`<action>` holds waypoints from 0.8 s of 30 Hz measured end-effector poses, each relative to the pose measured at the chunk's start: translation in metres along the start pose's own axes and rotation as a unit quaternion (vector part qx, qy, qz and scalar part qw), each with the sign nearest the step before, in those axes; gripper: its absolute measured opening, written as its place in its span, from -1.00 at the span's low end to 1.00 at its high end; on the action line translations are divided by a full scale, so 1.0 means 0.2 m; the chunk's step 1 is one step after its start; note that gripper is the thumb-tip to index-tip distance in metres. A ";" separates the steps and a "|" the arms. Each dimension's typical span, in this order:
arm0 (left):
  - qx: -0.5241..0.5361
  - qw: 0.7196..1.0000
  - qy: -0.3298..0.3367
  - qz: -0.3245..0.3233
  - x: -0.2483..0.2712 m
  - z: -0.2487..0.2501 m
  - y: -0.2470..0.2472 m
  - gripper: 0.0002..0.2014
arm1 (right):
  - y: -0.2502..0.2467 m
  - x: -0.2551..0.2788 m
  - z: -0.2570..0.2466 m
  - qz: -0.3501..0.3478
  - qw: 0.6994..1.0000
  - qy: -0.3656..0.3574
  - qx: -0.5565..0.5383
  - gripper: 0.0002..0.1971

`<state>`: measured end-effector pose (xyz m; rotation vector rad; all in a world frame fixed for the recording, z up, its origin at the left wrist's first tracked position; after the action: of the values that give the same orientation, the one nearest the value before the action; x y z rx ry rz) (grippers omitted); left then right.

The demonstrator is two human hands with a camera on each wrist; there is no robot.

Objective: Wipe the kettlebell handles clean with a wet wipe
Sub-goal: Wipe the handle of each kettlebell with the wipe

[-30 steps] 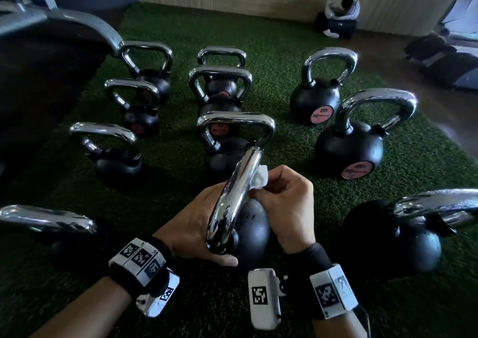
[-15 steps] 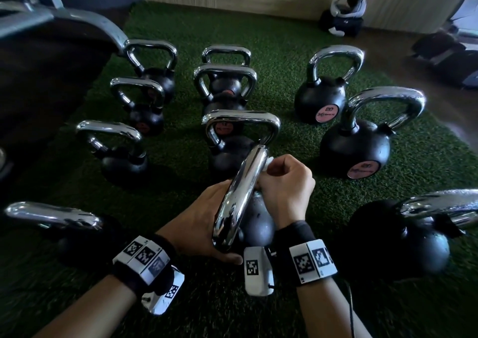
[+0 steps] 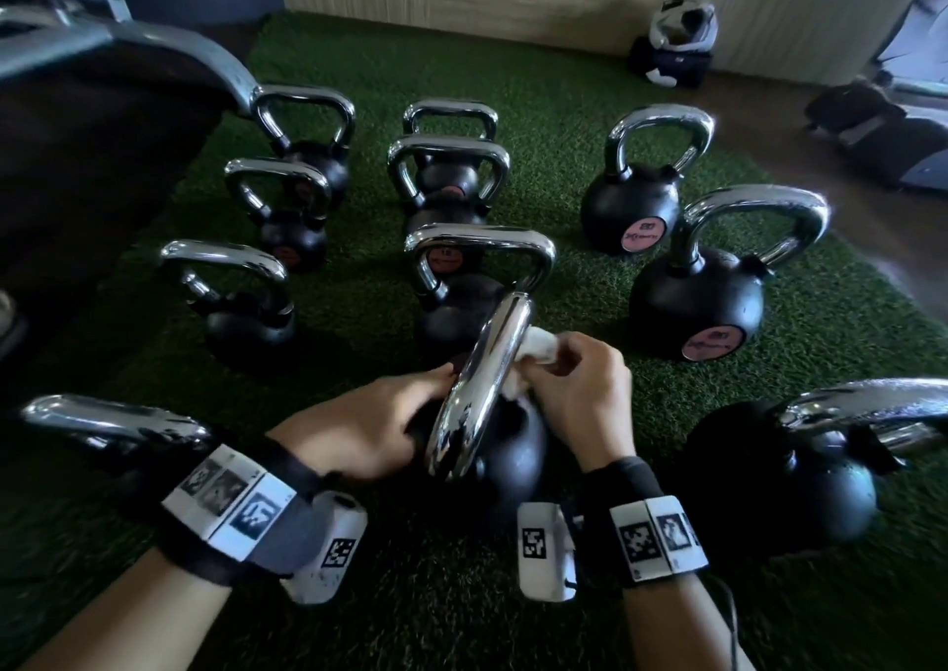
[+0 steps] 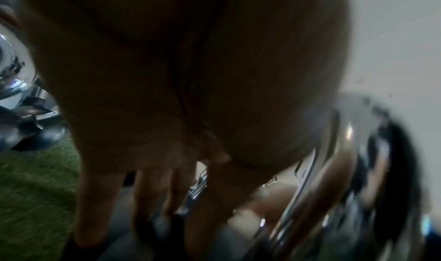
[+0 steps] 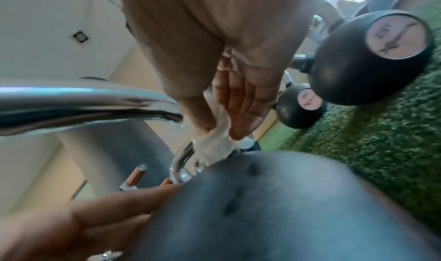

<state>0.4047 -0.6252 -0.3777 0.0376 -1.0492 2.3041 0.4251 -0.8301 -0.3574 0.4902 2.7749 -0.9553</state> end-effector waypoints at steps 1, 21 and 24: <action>0.068 0.997 -0.019 0.031 0.03 0.01 -0.06 -0.44 | -0.04 0.00 0.02 0.018 1.000 0.002 0.001 -0.83; -0.127 0.991 0.032 -0.015 0.06 0.27 -0.27 0.06 | 0.05 0.02 0.16 -0.082 0.989 -0.008 -0.122 -0.74; -0.187 0.974 0.069 -0.106 -0.02 0.27 -0.34 0.08 | -0.03 0.16 0.15 -0.014 0.997 0.009 -0.077 -0.73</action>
<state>0.4328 -0.6308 -0.2951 -0.1511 -1.3212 1.8624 0.3952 -0.8449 -0.3862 0.4393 2.8504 -0.7388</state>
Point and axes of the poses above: each hand's wrist, its own x-axis away from the middle knuckle, its own y-axis out of the palm, z = x × y, the point moved 8 cm from there along -x, towards the middle knuckle, and after that the axes turned 3 degrees about -y, right-handed, at the moved point
